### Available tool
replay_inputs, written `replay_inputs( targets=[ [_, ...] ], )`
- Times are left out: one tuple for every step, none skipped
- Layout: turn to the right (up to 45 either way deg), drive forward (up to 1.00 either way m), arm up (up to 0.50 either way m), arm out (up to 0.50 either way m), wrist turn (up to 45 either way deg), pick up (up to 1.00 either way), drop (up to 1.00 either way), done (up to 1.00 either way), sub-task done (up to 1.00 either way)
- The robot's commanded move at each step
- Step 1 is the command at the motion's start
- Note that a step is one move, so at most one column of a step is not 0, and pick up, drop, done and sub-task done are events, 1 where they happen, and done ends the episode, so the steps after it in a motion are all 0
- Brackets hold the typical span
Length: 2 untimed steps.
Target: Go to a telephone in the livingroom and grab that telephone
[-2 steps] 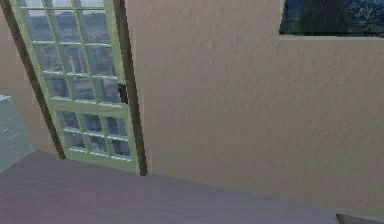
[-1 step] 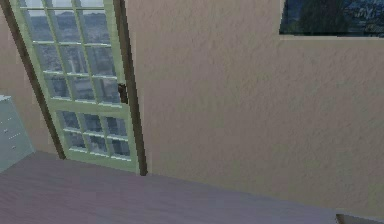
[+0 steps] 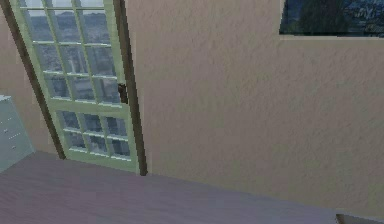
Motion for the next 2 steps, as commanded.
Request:
replay_inputs(
  targets=[
    [0.0,0.00,0.10,0.00,0.0,0.00,0.00,0.00,0.00],
    [0.0,0.00,0.00,0.00,0.0,0.00,0.00,1.00,0.00]
  ],
)
